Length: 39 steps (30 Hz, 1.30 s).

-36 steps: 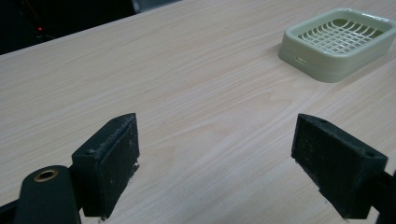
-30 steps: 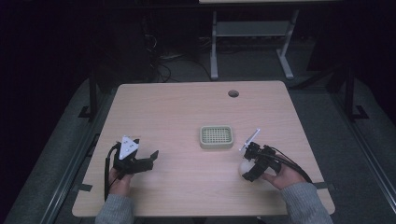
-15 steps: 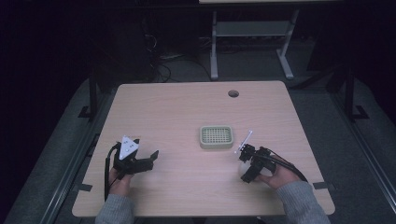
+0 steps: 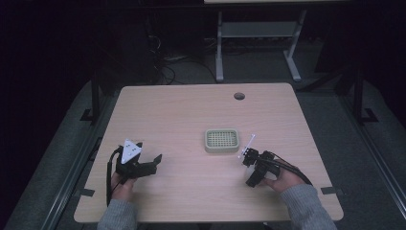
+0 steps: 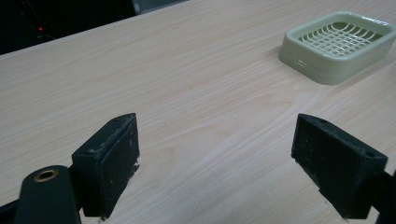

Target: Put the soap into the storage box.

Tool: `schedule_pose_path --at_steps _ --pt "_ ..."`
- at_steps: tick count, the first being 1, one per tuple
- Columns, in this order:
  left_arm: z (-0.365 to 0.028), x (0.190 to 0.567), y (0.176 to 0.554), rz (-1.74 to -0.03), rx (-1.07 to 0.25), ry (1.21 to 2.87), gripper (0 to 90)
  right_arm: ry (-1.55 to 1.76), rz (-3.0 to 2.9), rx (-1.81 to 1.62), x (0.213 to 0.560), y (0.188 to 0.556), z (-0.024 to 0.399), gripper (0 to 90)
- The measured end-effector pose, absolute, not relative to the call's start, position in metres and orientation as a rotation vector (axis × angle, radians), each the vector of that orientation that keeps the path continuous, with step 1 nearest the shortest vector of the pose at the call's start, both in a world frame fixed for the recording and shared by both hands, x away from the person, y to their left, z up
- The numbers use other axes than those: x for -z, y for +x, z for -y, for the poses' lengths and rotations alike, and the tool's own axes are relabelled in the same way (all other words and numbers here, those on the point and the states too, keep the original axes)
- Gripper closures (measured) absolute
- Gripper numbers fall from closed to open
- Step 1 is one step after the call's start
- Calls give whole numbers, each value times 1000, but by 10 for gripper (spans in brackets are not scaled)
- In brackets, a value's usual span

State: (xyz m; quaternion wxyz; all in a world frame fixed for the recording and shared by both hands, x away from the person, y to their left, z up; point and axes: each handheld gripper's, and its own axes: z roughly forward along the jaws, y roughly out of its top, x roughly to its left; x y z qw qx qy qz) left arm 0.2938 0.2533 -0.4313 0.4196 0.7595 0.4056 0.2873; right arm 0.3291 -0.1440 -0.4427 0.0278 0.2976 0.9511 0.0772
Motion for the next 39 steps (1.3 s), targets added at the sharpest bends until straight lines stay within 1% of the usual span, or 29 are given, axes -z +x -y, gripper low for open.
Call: schedule_pose_path --at_steps 8,27,39 --pt "-253 431 294 -1018 -719 1904 148 922 -2942 -227 444 329 144 229" --pt "-253 431 294 -1013 -721 1908 148 911 -2963 -238 442 328 145 233" --pt "-253 432 295 -1022 -715 1900 148 898 -2961 -266 431 334 143 234"
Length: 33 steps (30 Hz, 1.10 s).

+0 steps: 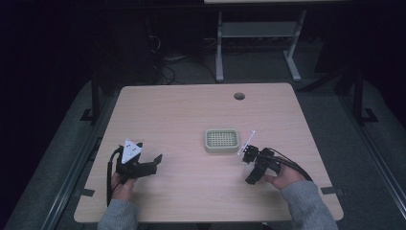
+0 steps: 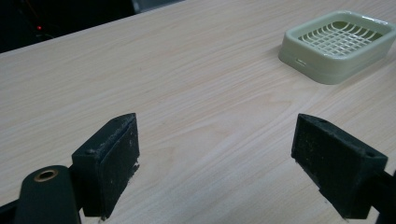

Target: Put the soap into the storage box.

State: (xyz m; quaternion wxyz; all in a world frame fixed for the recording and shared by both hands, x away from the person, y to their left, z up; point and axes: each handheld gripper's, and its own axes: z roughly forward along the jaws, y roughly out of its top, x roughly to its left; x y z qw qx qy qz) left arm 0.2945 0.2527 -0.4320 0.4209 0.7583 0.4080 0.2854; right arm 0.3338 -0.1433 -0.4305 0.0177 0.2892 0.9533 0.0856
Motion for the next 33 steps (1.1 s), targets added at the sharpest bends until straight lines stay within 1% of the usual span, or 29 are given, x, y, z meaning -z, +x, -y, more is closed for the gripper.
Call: schedule_pose_path --at_steps 33 --pt "-252 432 294 -1025 -721 1901 148 875 -2990 -307 401 362 129 234"
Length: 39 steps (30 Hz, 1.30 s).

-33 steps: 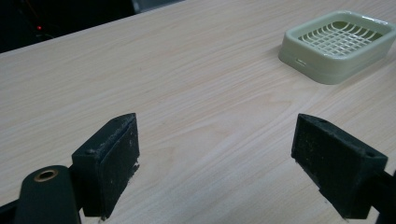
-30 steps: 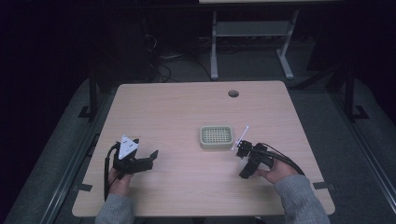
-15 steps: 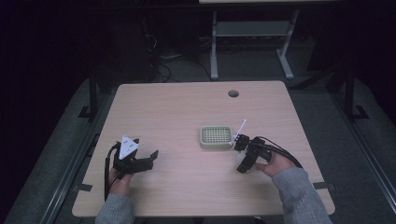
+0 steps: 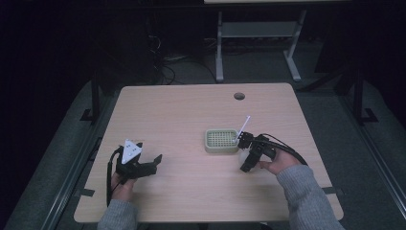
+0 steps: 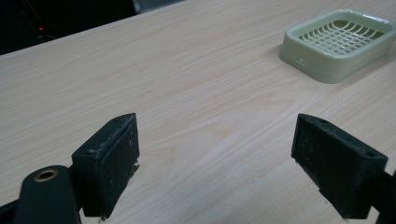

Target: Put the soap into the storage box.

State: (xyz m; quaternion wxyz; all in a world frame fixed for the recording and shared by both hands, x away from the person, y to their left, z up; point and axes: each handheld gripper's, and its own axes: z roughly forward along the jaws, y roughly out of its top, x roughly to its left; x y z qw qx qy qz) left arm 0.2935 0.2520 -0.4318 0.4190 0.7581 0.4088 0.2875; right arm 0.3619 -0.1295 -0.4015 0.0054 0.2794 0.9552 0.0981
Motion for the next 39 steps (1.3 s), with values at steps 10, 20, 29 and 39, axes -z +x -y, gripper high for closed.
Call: schedule_pose_path --at_steps 10,20,29,39 --pt "-252 432 293 -1022 -722 1901 148 861 -2997 -326 395 369 128 234" --pt "-253 431 293 -1021 -721 1903 148 859 -3003 -349 393 374 125 234" --pt "-253 431 293 -1020 -722 1904 148 859 -3007 -355 389 378 124 234" --pt "-253 430 293 -1020 -722 1902 148 866 -3012 -351 383 386 120 234"
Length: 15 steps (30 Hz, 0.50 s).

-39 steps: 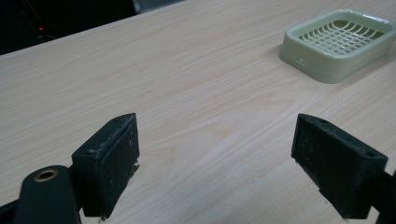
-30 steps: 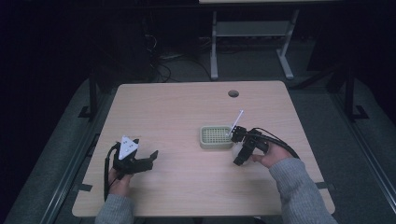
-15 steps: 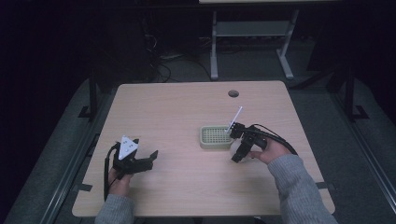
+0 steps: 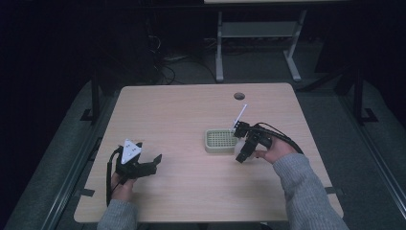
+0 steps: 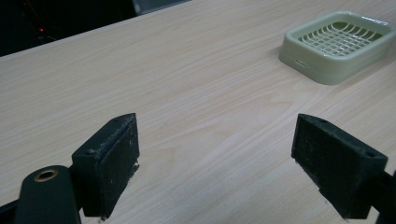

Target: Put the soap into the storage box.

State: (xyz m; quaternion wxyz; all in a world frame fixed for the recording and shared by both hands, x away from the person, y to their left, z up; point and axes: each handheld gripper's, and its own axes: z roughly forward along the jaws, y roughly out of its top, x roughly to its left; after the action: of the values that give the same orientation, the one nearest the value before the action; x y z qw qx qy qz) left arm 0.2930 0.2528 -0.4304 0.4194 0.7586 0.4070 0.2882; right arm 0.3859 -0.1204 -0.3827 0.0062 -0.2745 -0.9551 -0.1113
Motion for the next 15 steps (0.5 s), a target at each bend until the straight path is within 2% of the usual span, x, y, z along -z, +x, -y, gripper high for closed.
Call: schedule_pose_path --at_steps 15 --pt "-253 430 293 -1024 -723 1899 148 -841 2993 344 374 399 111 234"
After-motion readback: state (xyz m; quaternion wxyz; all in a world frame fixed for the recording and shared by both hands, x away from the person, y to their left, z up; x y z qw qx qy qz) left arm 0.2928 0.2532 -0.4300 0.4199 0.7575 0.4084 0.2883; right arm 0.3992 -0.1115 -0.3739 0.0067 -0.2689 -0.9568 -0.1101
